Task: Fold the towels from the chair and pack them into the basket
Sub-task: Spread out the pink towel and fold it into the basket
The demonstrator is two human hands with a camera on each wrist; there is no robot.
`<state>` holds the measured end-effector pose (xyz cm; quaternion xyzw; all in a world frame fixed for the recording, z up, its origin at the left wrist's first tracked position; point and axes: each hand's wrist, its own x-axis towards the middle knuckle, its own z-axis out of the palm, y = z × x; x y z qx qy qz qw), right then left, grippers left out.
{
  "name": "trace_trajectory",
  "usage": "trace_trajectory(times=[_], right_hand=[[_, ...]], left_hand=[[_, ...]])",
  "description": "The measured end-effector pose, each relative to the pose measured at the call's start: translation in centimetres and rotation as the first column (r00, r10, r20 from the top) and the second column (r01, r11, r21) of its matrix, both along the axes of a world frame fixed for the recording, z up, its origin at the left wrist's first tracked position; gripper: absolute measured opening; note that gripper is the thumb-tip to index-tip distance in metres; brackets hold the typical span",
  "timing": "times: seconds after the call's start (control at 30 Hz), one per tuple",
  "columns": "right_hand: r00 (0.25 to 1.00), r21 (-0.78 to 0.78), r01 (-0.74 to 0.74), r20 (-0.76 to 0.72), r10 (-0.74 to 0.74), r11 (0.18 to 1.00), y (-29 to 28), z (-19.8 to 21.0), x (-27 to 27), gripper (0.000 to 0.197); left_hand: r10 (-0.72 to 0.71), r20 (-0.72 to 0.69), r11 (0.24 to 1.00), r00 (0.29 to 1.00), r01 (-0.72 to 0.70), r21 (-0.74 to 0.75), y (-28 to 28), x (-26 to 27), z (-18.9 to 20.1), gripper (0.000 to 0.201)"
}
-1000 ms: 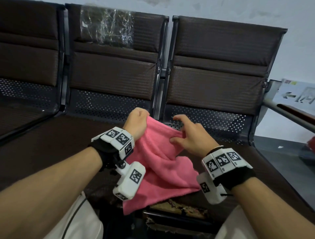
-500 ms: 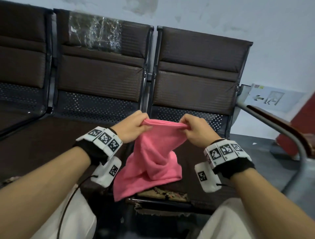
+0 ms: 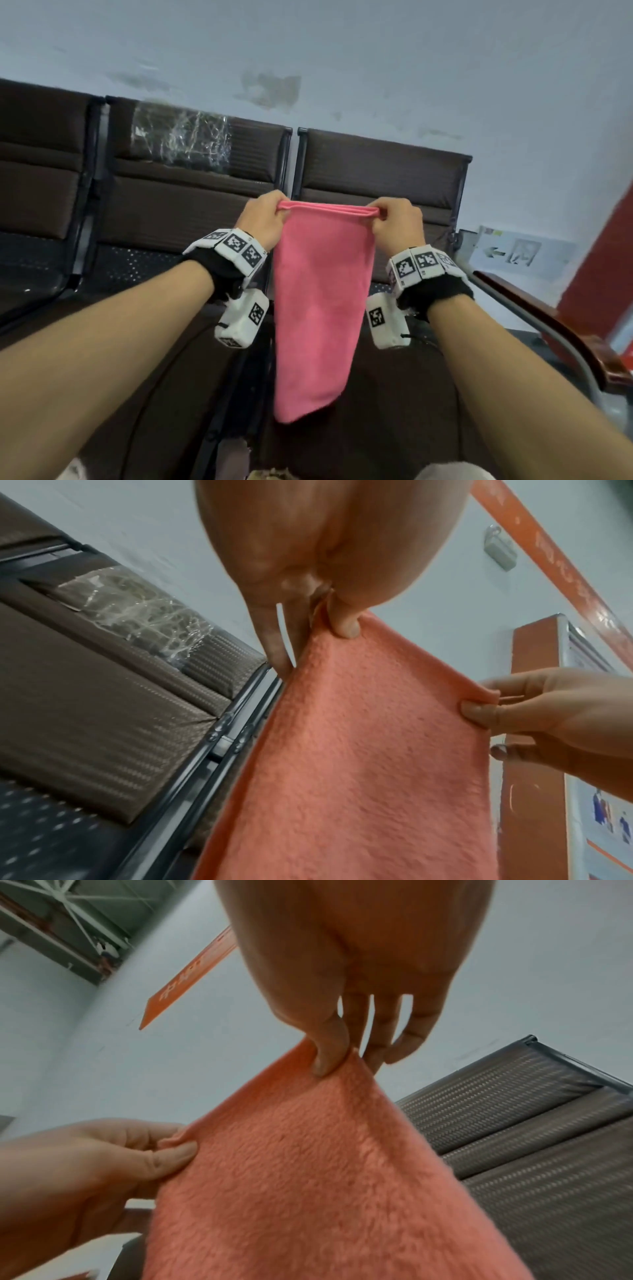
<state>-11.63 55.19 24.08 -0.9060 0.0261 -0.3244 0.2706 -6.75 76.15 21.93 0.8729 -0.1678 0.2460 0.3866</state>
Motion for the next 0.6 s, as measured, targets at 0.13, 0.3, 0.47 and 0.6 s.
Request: trace_trajectory(times=[0.13, 0.3, 0.47, 0.6], right_hand=[[0.991, 0.093, -0.007, 0.131, -0.005, 0.996, -0.7, -0.3, -0.7, 0.021], [0.988, 0.407, -0.147, 0.095, 0.119, 0.901, -0.6, -6.4, -4.9, 0.016], [0.992, 0.43, -0.015, -0.109, 0.068, 0.903, 0.3, -14.6, -11.6, 0.011], [0.919, 0.307, 0.013, -0.38, 0.11, 0.952, 0.8, -18.9, -16.4, 0.017]], left_hand=[[-0.049, 0.021, 0.992, 0.999, 0.051, -0.118, -1.0, -0.7, 1.0, 0.014], [-0.185, -0.039, 0.959, 0.982, 0.171, -0.228, -0.6, -5.9, -2.3, 0.011], [-0.256, -0.215, 0.946, 0.943, 0.198, -0.258, 0.6, -13.0, -10.0, 0.006], [-0.287, -0.373, 0.958, 0.883, 0.255, -0.133, 1.6, -17.0, -16.0, 0.004]])
